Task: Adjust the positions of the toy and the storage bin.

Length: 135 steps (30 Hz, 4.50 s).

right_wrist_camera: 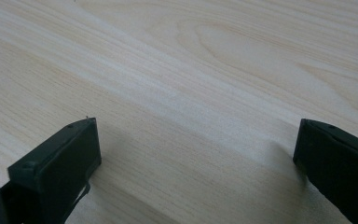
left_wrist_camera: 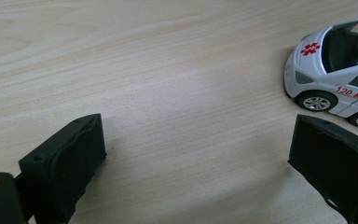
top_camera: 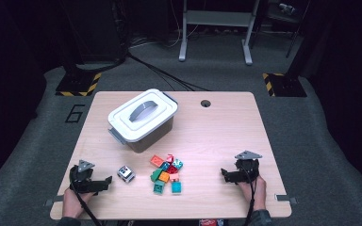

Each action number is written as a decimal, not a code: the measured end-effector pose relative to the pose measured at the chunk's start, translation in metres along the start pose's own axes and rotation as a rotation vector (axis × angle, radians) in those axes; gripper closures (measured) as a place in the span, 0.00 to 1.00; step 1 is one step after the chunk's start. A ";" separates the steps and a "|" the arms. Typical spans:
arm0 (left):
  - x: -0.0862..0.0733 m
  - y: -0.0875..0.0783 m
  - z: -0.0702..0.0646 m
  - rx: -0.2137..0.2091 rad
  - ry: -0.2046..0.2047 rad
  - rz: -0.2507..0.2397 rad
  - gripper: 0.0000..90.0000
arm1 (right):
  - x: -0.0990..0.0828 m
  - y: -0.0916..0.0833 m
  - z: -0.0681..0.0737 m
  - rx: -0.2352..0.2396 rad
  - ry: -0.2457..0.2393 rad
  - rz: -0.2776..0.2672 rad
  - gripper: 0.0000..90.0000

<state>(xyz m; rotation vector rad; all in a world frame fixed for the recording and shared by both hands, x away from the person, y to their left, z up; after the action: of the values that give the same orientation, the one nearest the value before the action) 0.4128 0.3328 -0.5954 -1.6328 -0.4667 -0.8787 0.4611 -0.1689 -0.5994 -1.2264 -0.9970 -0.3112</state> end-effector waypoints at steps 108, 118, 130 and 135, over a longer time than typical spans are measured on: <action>0.235 0.057 -0.091 -0.113 0.413 -0.182 0.74 | 0.001 0.000 0.000 -0.011 0.029 -0.010 0.02; 0.256 0.061 -0.095 -0.140 0.344 -0.198 0.55 | 0.001 0.000 0.000 -0.011 0.031 -0.009 0.03; 0.271 0.080 -0.108 -0.171 0.400 -0.105 0.72 | 0.000 -0.001 -0.001 -0.008 0.024 -0.005 0.03; 0.272 0.082 -0.109 -0.191 0.425 -0.114 0.73 | 0.001 -0.001 -0.001 -0.007 0.024 -0.006 0.03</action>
<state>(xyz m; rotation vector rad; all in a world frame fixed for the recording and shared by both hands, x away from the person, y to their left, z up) 0.6128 0.1658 -0.4388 -1.5426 -0.1824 -1.3525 0.4613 -0.1696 -0.5985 -1.2235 -0.9799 -0.3332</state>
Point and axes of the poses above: each handheld gripper's, and its own axes: y roughly forward along the jaws, x roughly out of its top, z roughly to its left, the point moved 10 cm from there along y, roughly forward along the jaws, and after that the axes turned 5 degrees about -z, right-handed, at the moved point
